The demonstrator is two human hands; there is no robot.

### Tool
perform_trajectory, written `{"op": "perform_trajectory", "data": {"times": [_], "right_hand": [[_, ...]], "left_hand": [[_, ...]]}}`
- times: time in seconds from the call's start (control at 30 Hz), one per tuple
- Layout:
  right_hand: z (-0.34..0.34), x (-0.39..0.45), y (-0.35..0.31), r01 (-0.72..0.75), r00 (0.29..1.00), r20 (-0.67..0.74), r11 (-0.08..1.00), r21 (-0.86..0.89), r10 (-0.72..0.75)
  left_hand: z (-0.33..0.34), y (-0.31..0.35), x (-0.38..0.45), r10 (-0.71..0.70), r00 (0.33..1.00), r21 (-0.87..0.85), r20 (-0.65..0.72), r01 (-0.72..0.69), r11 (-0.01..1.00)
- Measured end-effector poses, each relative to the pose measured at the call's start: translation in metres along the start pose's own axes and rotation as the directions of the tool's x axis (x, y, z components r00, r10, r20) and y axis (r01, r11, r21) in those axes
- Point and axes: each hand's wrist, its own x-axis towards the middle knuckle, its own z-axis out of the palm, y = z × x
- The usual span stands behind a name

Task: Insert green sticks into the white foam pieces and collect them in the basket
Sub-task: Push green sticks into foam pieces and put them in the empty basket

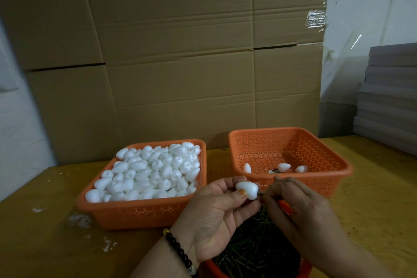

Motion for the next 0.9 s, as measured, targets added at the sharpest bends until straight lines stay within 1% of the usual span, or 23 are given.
{"op": "perform_trajectory", "data": {"times": [0.9], "right_hand": [[-0.0041,0.0022,-0.0042,-0.052,0.996,0.071,0.999,-0.007,0.052]], "left_hand": [[-0.0002,0.0009,-0.0008,0.004,1.000,0.034,0.004,-0.004,0.999]]}}
